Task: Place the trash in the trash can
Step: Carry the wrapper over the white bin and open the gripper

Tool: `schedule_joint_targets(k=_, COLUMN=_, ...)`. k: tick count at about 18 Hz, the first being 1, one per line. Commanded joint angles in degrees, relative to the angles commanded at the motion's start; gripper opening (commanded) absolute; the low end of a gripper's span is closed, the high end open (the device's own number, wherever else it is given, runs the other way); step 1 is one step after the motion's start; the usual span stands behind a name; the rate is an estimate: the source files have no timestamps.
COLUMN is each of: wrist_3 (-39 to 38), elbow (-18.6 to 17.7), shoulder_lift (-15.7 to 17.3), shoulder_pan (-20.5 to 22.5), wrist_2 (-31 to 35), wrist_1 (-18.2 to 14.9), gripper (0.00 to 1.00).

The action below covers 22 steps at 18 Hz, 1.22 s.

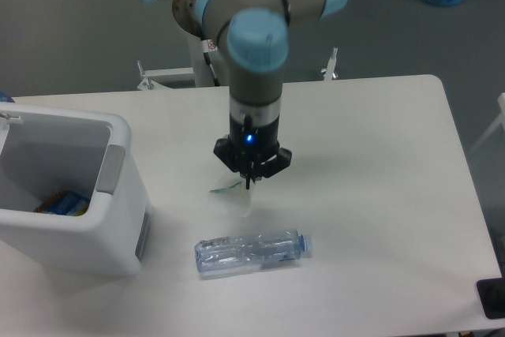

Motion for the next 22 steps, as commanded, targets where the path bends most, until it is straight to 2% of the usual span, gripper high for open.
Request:
schedule_joint_targets(k=6, wrist_3=-9.7, elbow=8.2, shoulder_lift=1.8, shoulder_pan=-0.8, wrist_2=-5.8, wrist_1=0.4, gripper=0.00)
schedule_joint_targets(k=10, wrist_3=-10.7, elbow=6.8, shoulder_lift=5.0, shoulder_pan=-5.3, wrist_2=-7.0, wrist_1=0.4, gripper=0.00)
schedule_joint_targets(k=17, wrist_3=-10.6, elbow=5.8, shoulder_lift=4.7, shoulder_pan=-16.8, wrist_2=-6.8, wrist_1=0.4, gripper=0.00)
schedule_joint_targets(k=18, wrist_3=-10.2, elbow=5.6, shoulder_lift=4.6, shoulder_pan=-17.8, wrist_2=-6.9, wrist_1=0.4, gripper=0.10)
schedule_joint_targets(k=20, wrist_3=-10.2, elbow=5.4, shoulder_lift=4.2, shoulder_pan=-18.6, wrist_2=-7.2, wrist_1=0.5, gripper=0.55)
schedule_joint_targets(k=21, wrist_3=-10.5, elbow=5.0, shoulder_lift=4.1, shoulder_pan=-18.9, wrist_2=-7.9, wrist_1=0.5, gripper=0.85)
schedule_joint_targets(k=22, wrist_3=-10.8, elbow=4.8, shoulder_lift=4.1, shoulder_pan=-19.1, wrist_2=-8.9, wrist_1=0.5, gripper=1.00)
